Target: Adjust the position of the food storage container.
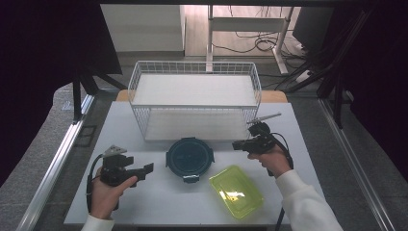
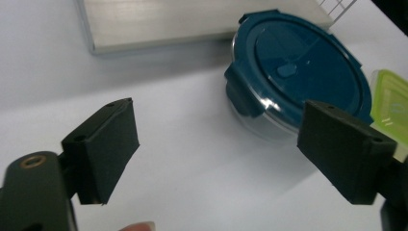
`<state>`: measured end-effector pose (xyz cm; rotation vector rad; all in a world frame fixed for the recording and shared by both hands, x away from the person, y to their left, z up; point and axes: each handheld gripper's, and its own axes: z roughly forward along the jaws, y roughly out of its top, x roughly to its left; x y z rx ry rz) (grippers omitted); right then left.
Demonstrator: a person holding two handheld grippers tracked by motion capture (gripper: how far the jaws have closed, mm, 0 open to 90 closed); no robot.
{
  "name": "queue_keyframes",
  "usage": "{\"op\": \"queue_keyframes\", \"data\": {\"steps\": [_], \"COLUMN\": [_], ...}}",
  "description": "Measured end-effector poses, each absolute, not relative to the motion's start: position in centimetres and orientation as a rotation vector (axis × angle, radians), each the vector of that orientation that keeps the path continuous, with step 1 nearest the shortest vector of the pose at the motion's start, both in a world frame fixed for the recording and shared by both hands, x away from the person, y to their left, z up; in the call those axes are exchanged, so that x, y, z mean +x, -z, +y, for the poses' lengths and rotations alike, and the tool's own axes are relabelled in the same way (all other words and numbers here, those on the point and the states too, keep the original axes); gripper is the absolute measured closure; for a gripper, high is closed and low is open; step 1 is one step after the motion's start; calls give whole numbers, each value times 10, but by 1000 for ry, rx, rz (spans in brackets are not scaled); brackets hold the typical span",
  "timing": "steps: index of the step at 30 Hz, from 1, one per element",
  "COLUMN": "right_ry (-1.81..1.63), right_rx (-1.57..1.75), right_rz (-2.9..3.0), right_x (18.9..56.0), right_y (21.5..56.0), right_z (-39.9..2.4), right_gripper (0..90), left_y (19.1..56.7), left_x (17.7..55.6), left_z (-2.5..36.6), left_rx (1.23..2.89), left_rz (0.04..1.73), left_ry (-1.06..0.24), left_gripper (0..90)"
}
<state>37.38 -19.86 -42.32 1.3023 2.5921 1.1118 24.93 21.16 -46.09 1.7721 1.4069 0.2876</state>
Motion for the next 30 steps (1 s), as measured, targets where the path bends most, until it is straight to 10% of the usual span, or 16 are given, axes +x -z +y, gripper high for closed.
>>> {"op": "queue_keyframes", "data": {"steps": [4,9,30], "right_ry": [-1134,-1212,-1238], "right_rx": [1324,1282,1224], "right_rz": [2556,2580,2644], "right_x": [372,369,372], "right_y": [424,422,425], "right_z": [-197,-193,-169], "right_gripper": [409,264,210], "left_y": [453,440,446], "left_x": [258,269,297], "left_z": [204,197,201], "left_rx": [1763,1780,1723], "left_rz": [1360,1312,1322], "left_ry": [-254,-223,-60], "left_gripper": [113,100,86]}}
